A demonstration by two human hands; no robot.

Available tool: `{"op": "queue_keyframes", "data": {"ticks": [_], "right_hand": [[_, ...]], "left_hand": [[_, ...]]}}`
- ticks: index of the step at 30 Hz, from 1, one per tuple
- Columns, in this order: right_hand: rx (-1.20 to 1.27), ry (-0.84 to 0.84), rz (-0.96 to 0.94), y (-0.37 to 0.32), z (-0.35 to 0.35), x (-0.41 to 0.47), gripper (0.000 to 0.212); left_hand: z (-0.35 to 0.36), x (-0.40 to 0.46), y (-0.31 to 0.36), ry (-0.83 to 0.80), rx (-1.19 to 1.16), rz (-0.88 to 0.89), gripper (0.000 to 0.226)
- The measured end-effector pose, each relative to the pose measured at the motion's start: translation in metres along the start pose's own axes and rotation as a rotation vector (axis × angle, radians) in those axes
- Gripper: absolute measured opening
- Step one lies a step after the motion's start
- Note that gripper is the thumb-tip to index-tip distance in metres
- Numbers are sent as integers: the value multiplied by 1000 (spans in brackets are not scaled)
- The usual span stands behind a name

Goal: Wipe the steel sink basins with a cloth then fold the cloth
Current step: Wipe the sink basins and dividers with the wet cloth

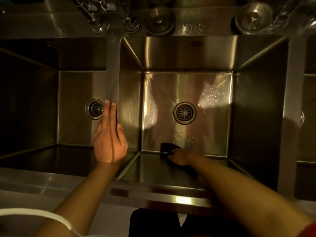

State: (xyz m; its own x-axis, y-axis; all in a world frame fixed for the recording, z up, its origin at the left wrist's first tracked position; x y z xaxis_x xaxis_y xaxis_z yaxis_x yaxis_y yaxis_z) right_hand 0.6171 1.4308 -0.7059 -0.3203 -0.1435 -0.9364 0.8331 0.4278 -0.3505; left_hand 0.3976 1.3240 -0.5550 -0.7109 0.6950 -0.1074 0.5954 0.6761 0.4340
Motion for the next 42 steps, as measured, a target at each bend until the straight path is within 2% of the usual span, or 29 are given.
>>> {"op": "queue_keyframes", "data": {"ticks": [5,8,16,21,26,31,37,42], "right_hand": [[-88,5,159,82,-6,-27,43],[-121,-1,165,85,-6,-51,46],[-51,28,-296,-68,8,-85,45],[14,59,-383,-125,22,-55,39],[27,51,-332,-129,23,-17,41],[8,105,-220,-92,17,3,41],[228,182,-51,-42,0,7,33],[455,373,-100,-28,-37,-19,28]], "left_hand": [[-1,-1,-1,-8,-27,-12,64],[-2,-2,1,1,-30,-12,64],[-3,-4,3,20,-27,-7,65],[-2,-4,2,33,-19,1,64],[-3,-4,4,31,-16,-11,66],[-4,-4,5,30,-12,-30,68],[-5,-4,5,26,-13,-58,68],[-5,-4,4,35,-15,-51,68]]}}
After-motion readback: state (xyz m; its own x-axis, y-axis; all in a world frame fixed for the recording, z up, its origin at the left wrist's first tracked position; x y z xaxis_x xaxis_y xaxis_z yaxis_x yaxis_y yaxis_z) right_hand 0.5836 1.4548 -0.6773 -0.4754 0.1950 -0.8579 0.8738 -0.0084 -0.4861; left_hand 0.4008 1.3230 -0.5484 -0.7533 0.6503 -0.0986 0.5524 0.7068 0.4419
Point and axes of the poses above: each hand's wrist, its own x-axis towards the middle knuckle, its own z-axis out of the palm, y = z × x, the point moved 3 cm from there along x, towards the middle knuckle, and after that the axes turned 5 degrees about -x, right-handed, at the moved point
